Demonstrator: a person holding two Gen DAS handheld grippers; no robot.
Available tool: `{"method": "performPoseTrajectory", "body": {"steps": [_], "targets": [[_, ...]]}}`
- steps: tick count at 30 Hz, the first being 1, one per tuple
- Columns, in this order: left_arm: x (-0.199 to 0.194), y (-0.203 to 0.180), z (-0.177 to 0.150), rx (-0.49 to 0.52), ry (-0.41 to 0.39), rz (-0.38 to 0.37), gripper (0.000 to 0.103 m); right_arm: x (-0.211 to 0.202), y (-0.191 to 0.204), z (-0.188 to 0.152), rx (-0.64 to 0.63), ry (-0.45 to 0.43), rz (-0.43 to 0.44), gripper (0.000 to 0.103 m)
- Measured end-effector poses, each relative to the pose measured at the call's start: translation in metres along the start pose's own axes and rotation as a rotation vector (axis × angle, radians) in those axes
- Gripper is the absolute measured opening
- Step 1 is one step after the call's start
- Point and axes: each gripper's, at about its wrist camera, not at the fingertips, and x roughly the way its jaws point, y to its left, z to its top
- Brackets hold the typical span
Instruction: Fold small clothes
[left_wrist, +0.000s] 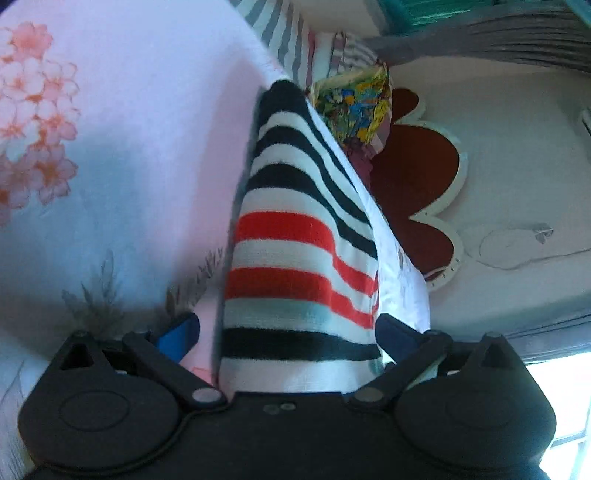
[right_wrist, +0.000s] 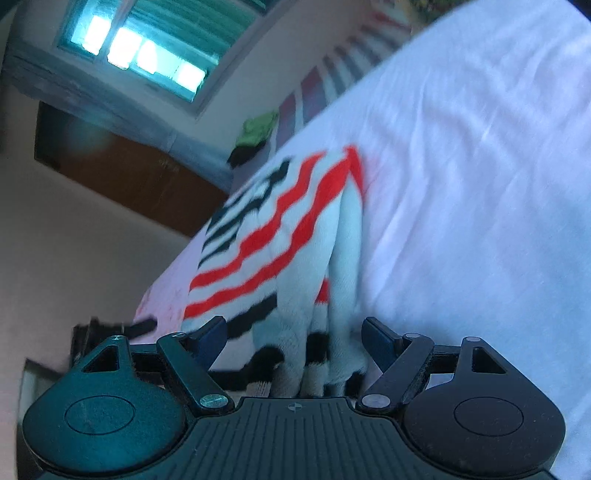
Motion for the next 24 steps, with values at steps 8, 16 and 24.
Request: {"method": "performPoseTrajectory", "body": {"steps": [8,16,24], "targets": [[0.013,-0.010,-0.003,0.125,0.027,0.018,0.098,-0.012,-0.011,0.005,0.036,-0.046,0.007,0.079],[0.022,-0.028,-0.003,0.250,0.043,0.079,0.076,0.004,-0.007,0.012,0.031,0.001,0.038,0.079],[0.028,-0.036,0.000,0.299,0.062,0.107,0.079,0.029,0.014,0.018,-0.054,0.020,0.003,0.068]]}}
